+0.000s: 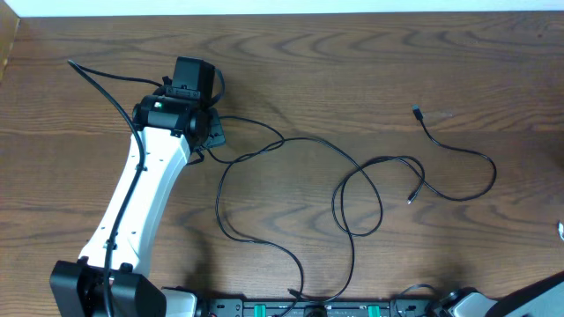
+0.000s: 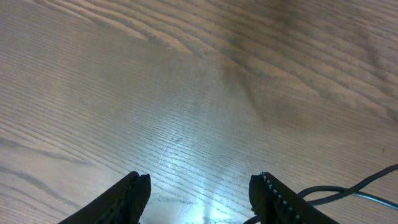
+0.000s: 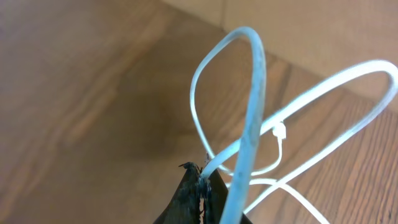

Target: Untangle cables

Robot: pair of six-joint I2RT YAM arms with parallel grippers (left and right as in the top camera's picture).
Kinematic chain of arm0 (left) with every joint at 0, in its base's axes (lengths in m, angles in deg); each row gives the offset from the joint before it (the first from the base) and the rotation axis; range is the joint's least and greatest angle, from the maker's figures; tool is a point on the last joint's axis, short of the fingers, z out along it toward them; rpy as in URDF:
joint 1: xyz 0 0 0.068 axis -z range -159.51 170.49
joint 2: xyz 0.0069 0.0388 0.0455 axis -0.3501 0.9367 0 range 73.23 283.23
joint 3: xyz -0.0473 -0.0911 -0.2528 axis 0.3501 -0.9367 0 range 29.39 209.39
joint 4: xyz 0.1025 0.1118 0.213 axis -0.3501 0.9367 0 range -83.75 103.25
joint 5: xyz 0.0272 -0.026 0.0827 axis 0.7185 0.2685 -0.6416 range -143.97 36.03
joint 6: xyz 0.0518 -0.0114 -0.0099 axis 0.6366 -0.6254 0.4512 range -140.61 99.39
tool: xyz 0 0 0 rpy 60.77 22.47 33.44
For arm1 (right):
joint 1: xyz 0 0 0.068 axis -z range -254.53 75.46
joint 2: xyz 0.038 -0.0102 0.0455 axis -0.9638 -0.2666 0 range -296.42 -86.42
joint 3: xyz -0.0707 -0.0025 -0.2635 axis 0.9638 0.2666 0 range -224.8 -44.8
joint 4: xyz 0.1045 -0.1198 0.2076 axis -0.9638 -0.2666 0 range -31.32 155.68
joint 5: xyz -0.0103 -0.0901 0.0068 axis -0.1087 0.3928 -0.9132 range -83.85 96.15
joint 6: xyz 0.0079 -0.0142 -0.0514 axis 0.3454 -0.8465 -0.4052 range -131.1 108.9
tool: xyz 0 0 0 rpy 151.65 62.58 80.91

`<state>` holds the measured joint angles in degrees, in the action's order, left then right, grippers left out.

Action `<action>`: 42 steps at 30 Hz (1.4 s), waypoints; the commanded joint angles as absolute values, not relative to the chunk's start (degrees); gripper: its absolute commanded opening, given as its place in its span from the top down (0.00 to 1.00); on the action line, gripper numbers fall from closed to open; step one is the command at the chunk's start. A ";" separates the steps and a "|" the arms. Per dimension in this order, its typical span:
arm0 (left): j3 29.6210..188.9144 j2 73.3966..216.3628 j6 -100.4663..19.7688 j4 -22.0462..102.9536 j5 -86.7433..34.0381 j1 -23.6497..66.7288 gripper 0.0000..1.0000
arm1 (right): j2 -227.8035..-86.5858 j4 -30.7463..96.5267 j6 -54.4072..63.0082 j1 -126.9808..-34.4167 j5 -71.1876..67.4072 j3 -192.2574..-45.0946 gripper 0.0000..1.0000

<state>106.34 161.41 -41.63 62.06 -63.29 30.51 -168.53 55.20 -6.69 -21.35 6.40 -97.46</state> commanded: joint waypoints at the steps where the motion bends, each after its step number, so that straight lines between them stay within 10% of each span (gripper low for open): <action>1: 106.43 161.22 -41.69 62.71 -63.49 30.53 0.43 | -172.61 57.82 -5.60 -17.57 1.84 -97.99 0.99; 17: 106.43 161.22 -41.69 62.80 -63.49 30.53 0.43 | -182.73 65.77 -3.39 -10.42 -0.76 -97.99 0.98; 22: 106.43 161.22 -41.69 62.78 -63.47 30.53 0.43 | -182.97 65.91 -3.35 -10.07 -3.50 -97.99 0.20; 25: 106.43 161.22 -41.69 62.80 -63.47 30.53 0.43 | -182.97 65.40 -1.73 -10.07 -3.72 -97.99 0.01; 42: 106.43 161.22 -41.71 62.76 -63.47 30.53 0.36 | -182.73 64.57 -2.19 -11.27 -43.78 -97.99 0.01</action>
<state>106.34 161.44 -41.50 62.65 -63.29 30.51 -182.71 64.64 -2.32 -10.40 -30.29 -97.46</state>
